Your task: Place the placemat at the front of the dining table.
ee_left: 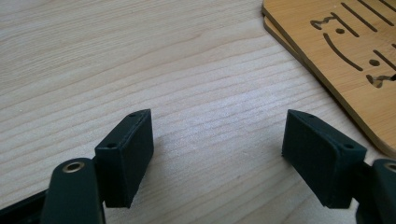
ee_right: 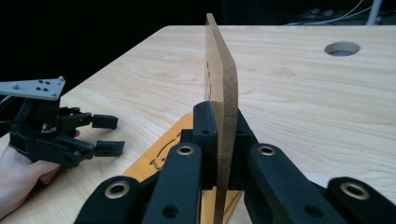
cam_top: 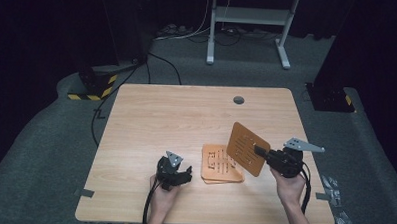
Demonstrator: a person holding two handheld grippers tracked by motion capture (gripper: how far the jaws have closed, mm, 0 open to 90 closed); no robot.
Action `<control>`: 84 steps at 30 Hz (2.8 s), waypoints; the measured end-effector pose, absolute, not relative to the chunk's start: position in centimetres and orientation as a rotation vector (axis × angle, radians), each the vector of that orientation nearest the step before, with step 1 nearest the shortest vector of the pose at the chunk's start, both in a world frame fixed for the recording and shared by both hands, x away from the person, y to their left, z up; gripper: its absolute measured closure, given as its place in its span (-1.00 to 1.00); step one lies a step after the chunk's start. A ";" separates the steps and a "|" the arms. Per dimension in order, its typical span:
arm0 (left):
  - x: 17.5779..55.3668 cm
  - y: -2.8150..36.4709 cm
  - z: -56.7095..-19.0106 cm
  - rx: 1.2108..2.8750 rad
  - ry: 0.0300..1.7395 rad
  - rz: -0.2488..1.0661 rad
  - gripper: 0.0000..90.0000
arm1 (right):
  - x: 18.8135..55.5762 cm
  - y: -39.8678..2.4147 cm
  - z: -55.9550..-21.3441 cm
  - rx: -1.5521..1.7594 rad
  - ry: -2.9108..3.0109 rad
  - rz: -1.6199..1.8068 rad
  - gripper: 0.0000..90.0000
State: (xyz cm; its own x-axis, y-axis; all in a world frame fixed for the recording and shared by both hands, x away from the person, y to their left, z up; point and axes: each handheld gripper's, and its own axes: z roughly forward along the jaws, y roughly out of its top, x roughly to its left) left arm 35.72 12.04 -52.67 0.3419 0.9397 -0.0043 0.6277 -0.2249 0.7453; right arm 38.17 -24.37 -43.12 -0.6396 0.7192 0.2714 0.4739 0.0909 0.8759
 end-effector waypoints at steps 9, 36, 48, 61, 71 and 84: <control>35.7 12.0 -52.7 1.950 1.367 0.607 -0.45 | 38.7 -25.7 -42.6 1.222 2.095 1.548 0.92; 35.7 12.0 -52.7 1.942 1.375 0.604 -0.45 | 41.1 -27.6 -43.1 1.308 2.018 1.502 0.92; 35.7 12.0 -52.7 1.940 1.375 0.604 -0.45 | 42.1 -28.2 -42.7 1.323 1.980 1.467 0.92; 35.7 12.0 -52.7 1.947 1.368 0.607 -0.45 | 43.6 -28.4 -42.3 1.344 1.961 1.431 0.92; 35.7 12.0 -52.7 1.948 1.367 0.607 -0.45 | 45.1 -28.3 -42.3 1.380 1.932 1.416 0.92; 35.7 12.0 -52.7 1.948 1.367 0.608 -0.45 | 46.4 -27.7 -42.0 1.383 1.924 1.412 0.92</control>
State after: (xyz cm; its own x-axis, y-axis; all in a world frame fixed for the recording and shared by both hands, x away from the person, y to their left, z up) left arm 35.72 12.03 -52.67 0.3416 0.9398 -0.0044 0.6266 -0.2242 0.7464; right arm 46.39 -27.74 -42.04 -0.4430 0.8655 0.2339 0.4825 0.0103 0.8758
